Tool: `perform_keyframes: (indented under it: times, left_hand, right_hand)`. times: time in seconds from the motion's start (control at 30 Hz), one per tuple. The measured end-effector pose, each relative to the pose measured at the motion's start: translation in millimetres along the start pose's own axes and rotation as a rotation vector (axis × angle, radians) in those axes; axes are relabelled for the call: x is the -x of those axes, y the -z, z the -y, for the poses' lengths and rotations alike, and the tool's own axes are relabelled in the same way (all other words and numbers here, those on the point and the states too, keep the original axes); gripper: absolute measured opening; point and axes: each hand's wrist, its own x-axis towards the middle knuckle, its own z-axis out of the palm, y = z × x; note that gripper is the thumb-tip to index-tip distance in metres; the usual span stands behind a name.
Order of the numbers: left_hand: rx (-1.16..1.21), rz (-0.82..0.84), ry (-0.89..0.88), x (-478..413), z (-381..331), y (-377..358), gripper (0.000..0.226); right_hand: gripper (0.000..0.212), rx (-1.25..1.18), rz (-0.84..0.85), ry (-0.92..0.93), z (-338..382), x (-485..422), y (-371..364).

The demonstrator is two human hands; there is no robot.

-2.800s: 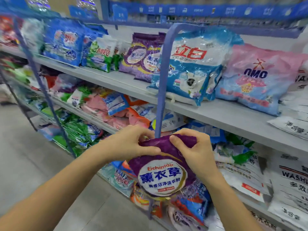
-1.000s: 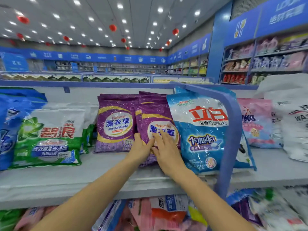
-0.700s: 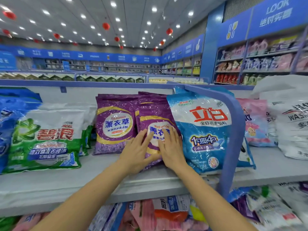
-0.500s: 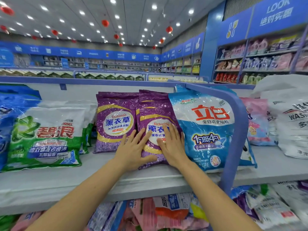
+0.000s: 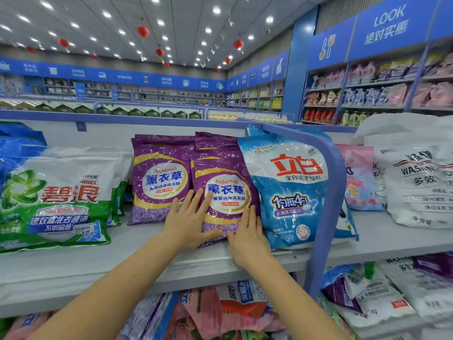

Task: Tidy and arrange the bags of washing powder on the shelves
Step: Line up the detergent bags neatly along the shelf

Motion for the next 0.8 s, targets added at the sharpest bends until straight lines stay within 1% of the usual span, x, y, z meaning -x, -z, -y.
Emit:
perform_keyframes:
  times: [0.2,0.27,0.33,0.4,0.6,0.7,0.8]
  left_hand:
    - [0.022,0.027,0.001,0.2,1.3,2.0,0.101]
    - [0.006,0.022,0.004,-0.4,0.2,2.3,0.101]
    - [-0.003,0.014,0.006,-0.9,0.2,1.8,0.102]
    - [-0.006,0.019,0.003,-1.4,1.1,1.1,0.102]
    - [0.034,0.043,-0.014,-0.4,7.4,2.5,0.105]
    - [0.061,0.044,-0.016,1.6,6.6,5.3,0.105]
    - [0.061,0.006,-0.007,7.4,2.4,10.9,0.105]
  right_hand:
    - [0.082,0.008,0.017,-0.036,5.0,8.0,10.2]
    - [0.077,0.036,0.027,-0.005,1.7,18.1,11.7]
    - [0.077,0.079,0.068,0.029,-4.8,30.5,11.8]
    - [0.083,0.129,0.119,0.048,-12.6,40.2,11.8]
    - [0.104,0.285,0.181,0.061,-14.4,40.9,16.5]
    - [0.099,0.2,0.175,0.074,-19.3,38.5,19.8]
    - [0.082,0.019,0.059,0.119,-22.6,43.5,20.7]
